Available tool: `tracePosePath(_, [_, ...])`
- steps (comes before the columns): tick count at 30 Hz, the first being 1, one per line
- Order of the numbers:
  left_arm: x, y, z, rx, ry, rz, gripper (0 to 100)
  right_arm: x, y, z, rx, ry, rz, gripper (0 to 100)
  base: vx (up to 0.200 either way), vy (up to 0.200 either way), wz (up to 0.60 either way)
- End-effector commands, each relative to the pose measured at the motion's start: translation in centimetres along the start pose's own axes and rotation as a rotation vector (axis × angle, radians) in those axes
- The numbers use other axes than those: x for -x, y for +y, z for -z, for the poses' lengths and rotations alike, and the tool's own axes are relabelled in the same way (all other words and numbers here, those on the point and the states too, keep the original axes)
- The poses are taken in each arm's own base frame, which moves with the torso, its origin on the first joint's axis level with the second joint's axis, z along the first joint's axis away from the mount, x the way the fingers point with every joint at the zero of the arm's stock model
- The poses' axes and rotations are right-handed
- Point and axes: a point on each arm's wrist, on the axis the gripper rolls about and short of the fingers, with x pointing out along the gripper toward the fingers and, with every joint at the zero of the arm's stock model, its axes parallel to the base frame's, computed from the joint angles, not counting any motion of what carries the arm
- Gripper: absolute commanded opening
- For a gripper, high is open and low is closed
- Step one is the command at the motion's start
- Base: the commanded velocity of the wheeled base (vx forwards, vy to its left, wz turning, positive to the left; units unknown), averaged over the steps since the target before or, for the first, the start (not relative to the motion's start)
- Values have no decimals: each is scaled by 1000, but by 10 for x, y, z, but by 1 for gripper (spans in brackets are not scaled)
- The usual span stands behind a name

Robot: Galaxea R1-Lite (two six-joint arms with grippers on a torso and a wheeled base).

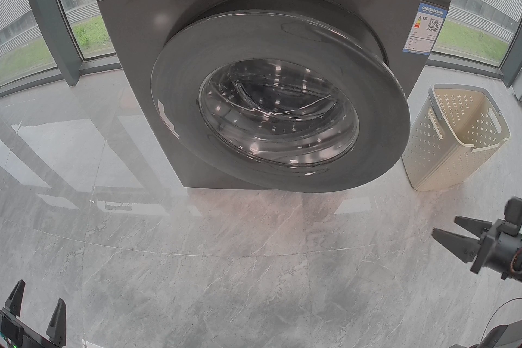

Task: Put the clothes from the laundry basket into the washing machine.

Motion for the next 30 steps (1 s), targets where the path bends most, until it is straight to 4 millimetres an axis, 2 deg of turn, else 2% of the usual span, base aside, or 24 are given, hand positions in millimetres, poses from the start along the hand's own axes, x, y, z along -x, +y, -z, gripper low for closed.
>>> tracePosePath(1, [-1,0,5,0,12,0,100,-78,17,-1,-80,117,-81,100,0,0,0])
tracePosePath(5, [-1,0,5,-2,12,1,100,-89,19,-9,-82,100,-88,100,0,-150,0])
tracePosePath(8, [-1,0,5,-3,12,1,100,-94,23,-16,-93,82,-102,100,200,-200,0])
tracePosePath(14, [-1,0,5,-2,12,1,100,-109,31,-38,-109,21,-131,100,0,0,0])
tracePosePath(26, [-1,0,5,0,12,6,100,-118,46,-41,-109,10,-194,100,0,0,0])
tracePosePath(30, [-1,0,5,-9,12,7,100,-126,46,-46,-113,-37,-203,100,200,0,0])
